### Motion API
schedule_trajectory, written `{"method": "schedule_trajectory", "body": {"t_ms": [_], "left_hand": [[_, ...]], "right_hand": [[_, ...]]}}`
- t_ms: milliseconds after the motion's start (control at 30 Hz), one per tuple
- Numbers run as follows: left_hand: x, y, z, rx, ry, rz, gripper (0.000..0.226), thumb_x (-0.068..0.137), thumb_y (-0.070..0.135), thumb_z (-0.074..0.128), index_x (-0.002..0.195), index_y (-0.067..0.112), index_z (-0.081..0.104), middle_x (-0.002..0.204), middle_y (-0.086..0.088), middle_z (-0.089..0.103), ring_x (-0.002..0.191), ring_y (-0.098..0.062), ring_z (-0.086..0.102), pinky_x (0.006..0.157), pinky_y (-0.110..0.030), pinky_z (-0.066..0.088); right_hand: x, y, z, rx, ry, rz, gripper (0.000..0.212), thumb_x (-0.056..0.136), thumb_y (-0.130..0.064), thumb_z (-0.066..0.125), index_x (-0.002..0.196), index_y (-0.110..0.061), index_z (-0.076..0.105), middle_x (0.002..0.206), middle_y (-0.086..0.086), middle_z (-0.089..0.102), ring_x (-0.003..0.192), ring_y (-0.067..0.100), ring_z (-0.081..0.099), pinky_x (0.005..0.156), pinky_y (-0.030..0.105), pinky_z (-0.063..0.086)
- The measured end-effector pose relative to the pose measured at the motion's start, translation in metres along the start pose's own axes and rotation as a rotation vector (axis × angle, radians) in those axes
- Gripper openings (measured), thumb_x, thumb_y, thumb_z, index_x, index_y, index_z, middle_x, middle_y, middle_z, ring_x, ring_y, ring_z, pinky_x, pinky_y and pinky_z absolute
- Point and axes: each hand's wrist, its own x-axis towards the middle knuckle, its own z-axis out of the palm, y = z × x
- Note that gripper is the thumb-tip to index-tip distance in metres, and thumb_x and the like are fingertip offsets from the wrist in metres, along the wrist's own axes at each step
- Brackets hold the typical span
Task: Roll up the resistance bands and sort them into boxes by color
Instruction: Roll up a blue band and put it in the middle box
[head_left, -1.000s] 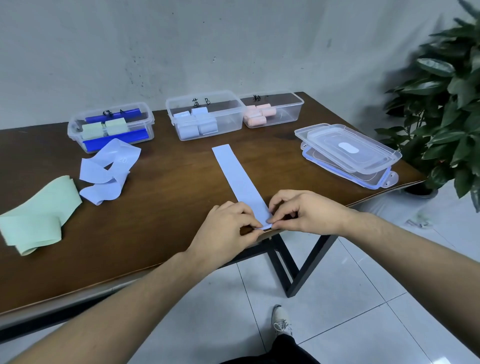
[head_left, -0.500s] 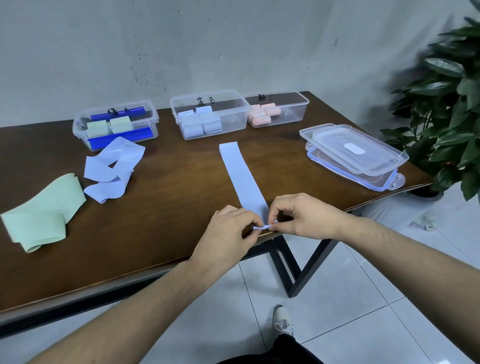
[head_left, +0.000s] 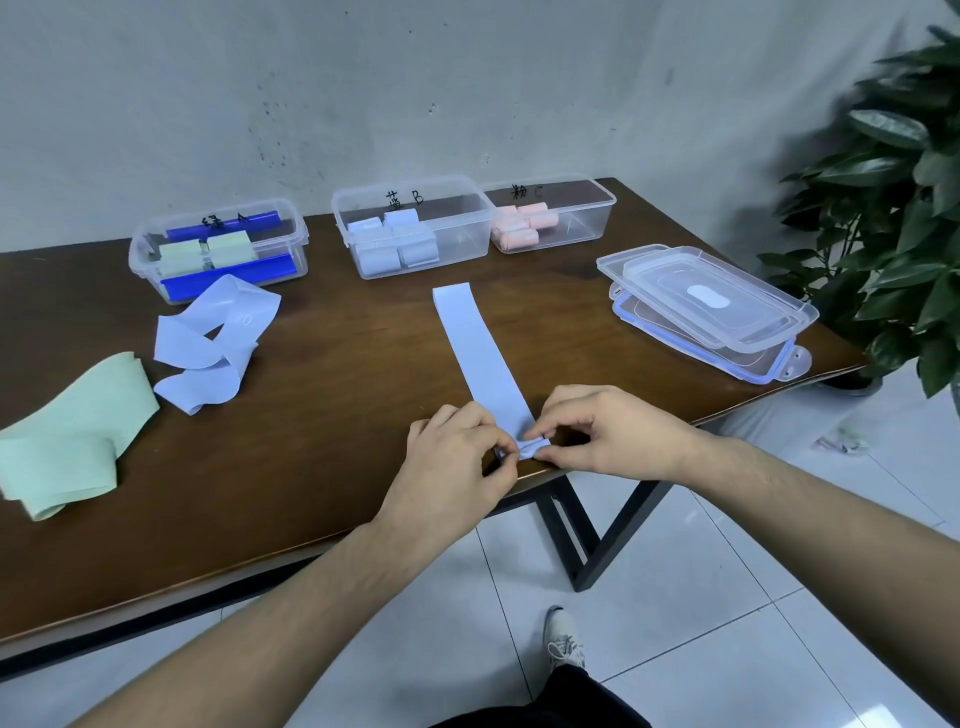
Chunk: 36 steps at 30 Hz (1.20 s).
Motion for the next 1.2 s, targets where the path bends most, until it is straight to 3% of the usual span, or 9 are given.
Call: {"method": "schedule_trajectory", "body": {"t_ms": [300, 400, 533, 767, 900, 1000, 1100, 1200], "left_hand": [[0.005, -0.001, -0.003, 0.033, 0.002, -0.008, 0.008, 0.096, 0.034, 0.056, 0.097, 0.036, 0.065, 0.095, 0.022, 0.05, 0.094, -0.003, 0.045, 0.088, -0.028, 0.03], [0.005, -0.004, -0.002, 0.082, 0.041, 0.08, 0.012, 0.094, 0.031, 0.057, 0.091, 0.034, 0.068, 0.09, 0.019, 0.056, 0.082, -0.007, 0.052, 0.084, -0.03, 0.038], [0.007, -0.006, 0.0, 0.189, 0.037, 0.148, 0.031, 0.088, 0.046, 0.046, 0.09, 0.03, 0.073, 0.084, 0.013, 0.062, 0.073, -0.01, 0.056, 0.083, -0.03, 0.04], [0.013, -0.009, 0.0, 0.212, 0.004, 0.139, 0.018, 0.09, 0.035, 0.062, 0.098, 0.026, 0.074, 0.091, 0.01, 0.059, 0.081, -0.012, 0.056, 0.083, -0.033, 0.044], [0.013, -0.011, 0.001, 0.193, 0.023, 0.126, 0.019, 0.089, 0.035, 0.061, 0.097, 0.024, 0.075, 0.088, 0.01, 0.056, 0.077, -0.012, 0.054, 0.079, -0.033, 0.044], [0.015, -0.01, 0.0, 0.186, 0.034, 0.132, 0.027, 0.089, 0.04, 0.05, 0.095, 0.027, 0.073, 0.088, 0.012, 0.058, 0.076, -0.011, 0.054, 0.08, -0.032, 0.044], [0.016, -0.013, -0.001, 0.195, 0.034, 0.146, 0.03, 0.089, 0.043, 0.045, 0.093, 0.028, 0.071, 0.087, 0.014, 0.061, 0.076, -0.009, 0.055, 0.08, -0.031, 0.047], [0.017, -0.013, 0.0, 0.216, 0.045, 0.132, 0.032, 0.09, 0.042, 0.044, 0.092, 0.027, 0.072, 0.087, 0.014, 0.06, 0.076, -0.01, 0.054, 0.079, -0.031, 0.047]], "right_hand": [[0.005, -0.002, -0.003, -0.049, -0.067, 0.008, 0.01, 0.094, -0.021, 0.067, 0.095, -0.026, 0.076, 0.094, -0.013, 0.057, 0.093, 0.009, 0.058, 0.083, 0.017, 0.042], [0.008, -0.001, -0.002, -0.002, -0.064, 0.021, 0.01, 0.093, -0.019, 0.069, 0.093, -0.027, 0.076, 0.091, -0.013, 0.06, 0.086, 0.01, 0.058, 0.078, 0.016, 0.042], [0.011, 0.003, -0.002, 0.1, -0.027, 0.055, 0.014, 0.09, -0.019, 0.073, 0.092, -0.033, 0.072, 0.085, -0.012, 0.061, 0.07, 0.009, 0.049, 0.069, 0.017, 0.04], [0.009, 0.008, -0.001, -0.025, -0.023, -0.009, 0.013, 0.091, -0.026, 0.072, 0.103, -0.027, 0.075, 0.098, -0.017, 0.055, 0.095, 0.01, 0.058, 0.082, 0.018, 0.044], [0.009, 0.01, 0.0, -0.122, -0.032, -0.069, 0.017, 0.094, -0.026, 0.069, 0.11, -0.023, 0.074, 0.101, -0.019, 0.052, 0.091, 0.006, 0.056, 0.079, 0.016, 0.042], [0.011, 0.011, -0.001, -0.136, -0.032, -0.088, 0.017, 0.096, -0.027, 0.065, 0.11, -0.022, 0.075, 0.1, -0.021, 0.052, 0.09, 0.005, 0.056, 0.08, 0.02, 0.045], [0.012, 0.012, -0.002, -0.105, -0.044, -0.077, 0.019, 0.097, -0.027, 0.065, 0.112, -0.022, 0.075, 0.099, -0.022, 0.054, 0.092, 0.004, 0.057, 0.082, 0.015, 0.043], [0.015, 0.013, -0.004, -0.04, -0.023, -0.061, 0.015, 0.095, -0.025, 0.066, 0.109, -0.027, 0.073, 0.096, -0.014, 0.058, 0.085, 0.013, 0.058, 0.075, 0.02, 0.046]]}}
